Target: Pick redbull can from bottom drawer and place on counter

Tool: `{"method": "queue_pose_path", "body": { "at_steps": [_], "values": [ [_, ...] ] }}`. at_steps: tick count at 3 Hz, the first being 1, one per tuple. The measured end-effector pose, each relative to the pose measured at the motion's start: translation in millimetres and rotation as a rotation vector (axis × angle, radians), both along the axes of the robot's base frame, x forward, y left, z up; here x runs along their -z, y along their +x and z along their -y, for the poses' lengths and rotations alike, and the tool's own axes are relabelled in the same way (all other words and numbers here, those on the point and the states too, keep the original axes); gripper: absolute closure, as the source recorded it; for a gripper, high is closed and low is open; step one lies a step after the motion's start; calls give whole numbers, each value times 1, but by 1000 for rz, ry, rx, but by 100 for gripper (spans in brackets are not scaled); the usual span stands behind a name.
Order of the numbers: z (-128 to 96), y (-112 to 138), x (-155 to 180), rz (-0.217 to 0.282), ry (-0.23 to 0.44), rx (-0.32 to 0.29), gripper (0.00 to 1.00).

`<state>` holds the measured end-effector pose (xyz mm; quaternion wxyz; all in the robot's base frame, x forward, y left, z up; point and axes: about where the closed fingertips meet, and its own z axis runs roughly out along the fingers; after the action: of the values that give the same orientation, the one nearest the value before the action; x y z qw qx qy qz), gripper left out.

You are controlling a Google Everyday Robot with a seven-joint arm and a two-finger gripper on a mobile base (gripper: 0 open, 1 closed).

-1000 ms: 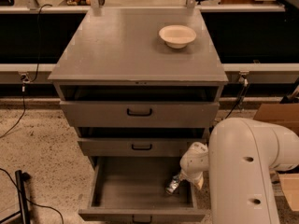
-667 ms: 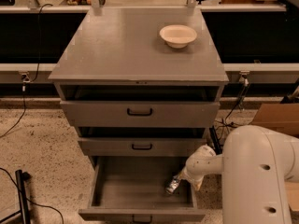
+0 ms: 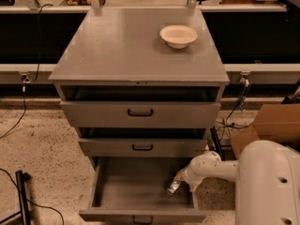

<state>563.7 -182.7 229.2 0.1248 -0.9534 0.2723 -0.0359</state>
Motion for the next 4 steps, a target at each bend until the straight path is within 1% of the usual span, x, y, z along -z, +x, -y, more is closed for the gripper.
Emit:
{"method": "queue_pose_path", "body": {
  "at_steps": [1, 2, 3, 4],
  "values": [
    [-8, 9, 21, -4, 17, -15, 38],
    [-15, 20, 34, -1, 22, -19, 39],
    [-17, 28, 39, 16, 13, -24, 39],
    [-17, 32, 54, 13, -12, -26, 41]
  ]
}}
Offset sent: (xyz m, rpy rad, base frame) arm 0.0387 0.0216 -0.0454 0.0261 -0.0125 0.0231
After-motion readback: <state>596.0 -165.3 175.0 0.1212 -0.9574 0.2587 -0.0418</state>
